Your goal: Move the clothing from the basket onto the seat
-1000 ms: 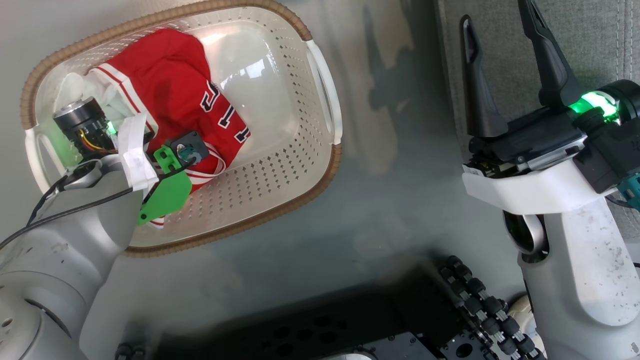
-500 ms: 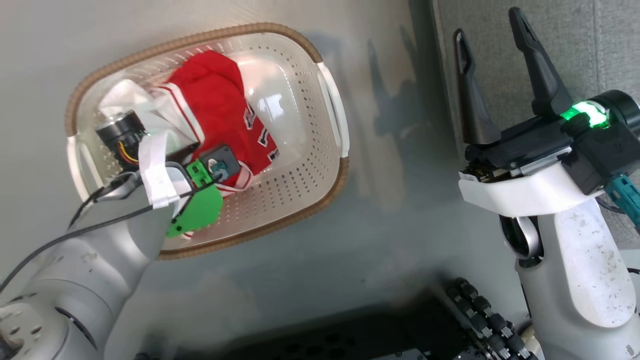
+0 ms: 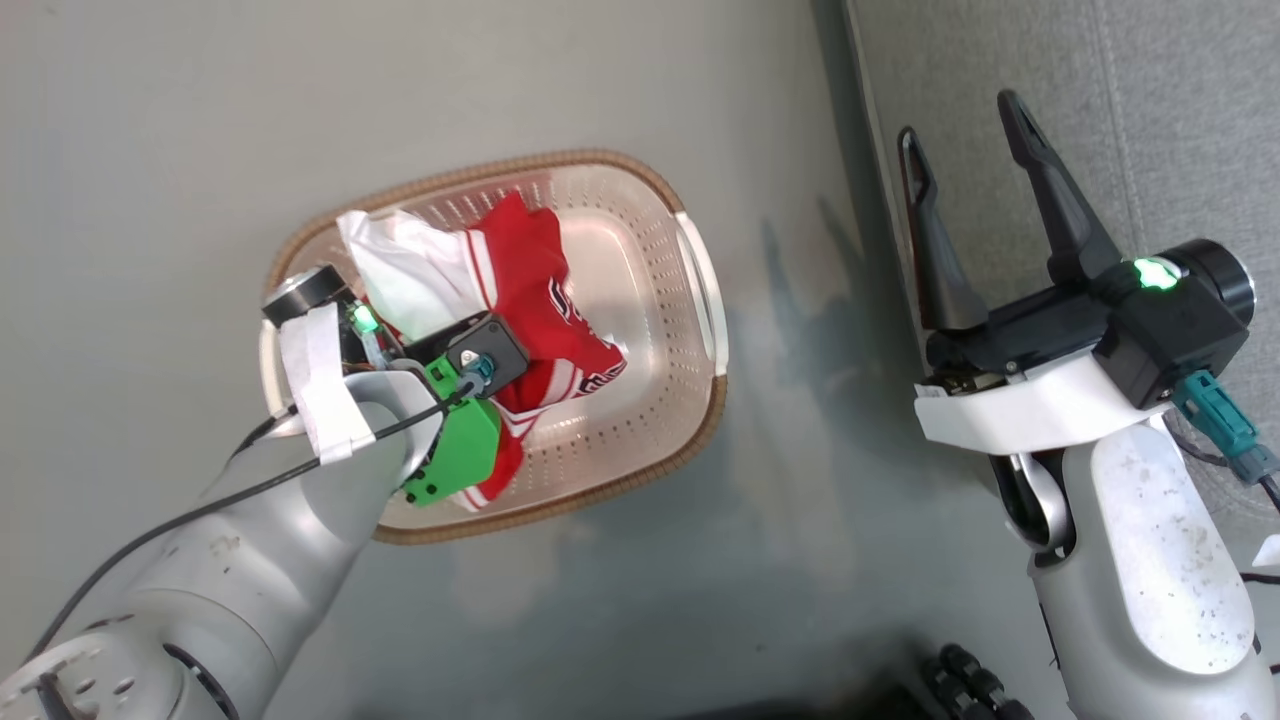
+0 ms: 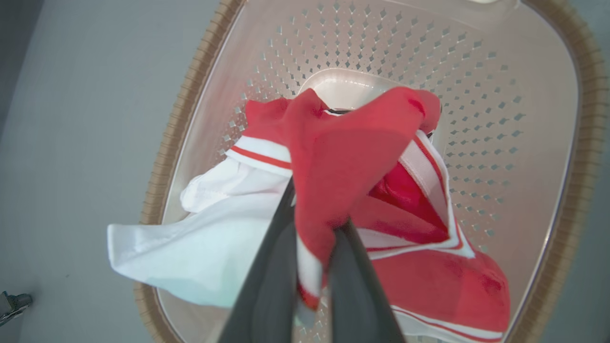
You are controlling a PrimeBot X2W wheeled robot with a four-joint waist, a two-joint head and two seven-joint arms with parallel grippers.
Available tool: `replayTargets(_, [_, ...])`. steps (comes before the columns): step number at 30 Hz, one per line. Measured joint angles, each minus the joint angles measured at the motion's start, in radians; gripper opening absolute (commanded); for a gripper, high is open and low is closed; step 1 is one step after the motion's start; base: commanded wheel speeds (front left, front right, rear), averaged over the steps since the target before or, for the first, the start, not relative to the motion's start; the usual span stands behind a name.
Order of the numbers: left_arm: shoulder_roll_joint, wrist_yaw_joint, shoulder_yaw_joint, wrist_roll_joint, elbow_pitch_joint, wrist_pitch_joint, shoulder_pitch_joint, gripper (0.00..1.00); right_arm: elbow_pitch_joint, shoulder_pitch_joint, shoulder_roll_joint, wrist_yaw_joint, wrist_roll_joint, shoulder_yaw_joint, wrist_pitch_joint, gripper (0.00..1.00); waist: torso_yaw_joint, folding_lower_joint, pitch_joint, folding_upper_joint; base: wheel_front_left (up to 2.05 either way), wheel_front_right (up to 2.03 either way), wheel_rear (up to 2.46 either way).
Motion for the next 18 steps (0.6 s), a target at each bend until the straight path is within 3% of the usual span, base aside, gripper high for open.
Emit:
replayTargets(5, [-0.01,0.004,0.035,-0.033,-0.036,-0.011,0.028,0.0,0.03,0.035,0.0,0.0,0.0,-0.01,0.0,1.0,0.022,0.0,-0.077,0.0,0.0,0.0,0.0])
replayTargets(18, [0.027,0.056,0.214,-0.076,-0.318,-0.012,0.12,0.0,0.082,0.124,0.0,0.0,0.002,-0.033,0.0,1.0,0.075,-0.0001,-0.28,0.0,0.0,0.0,0.0])
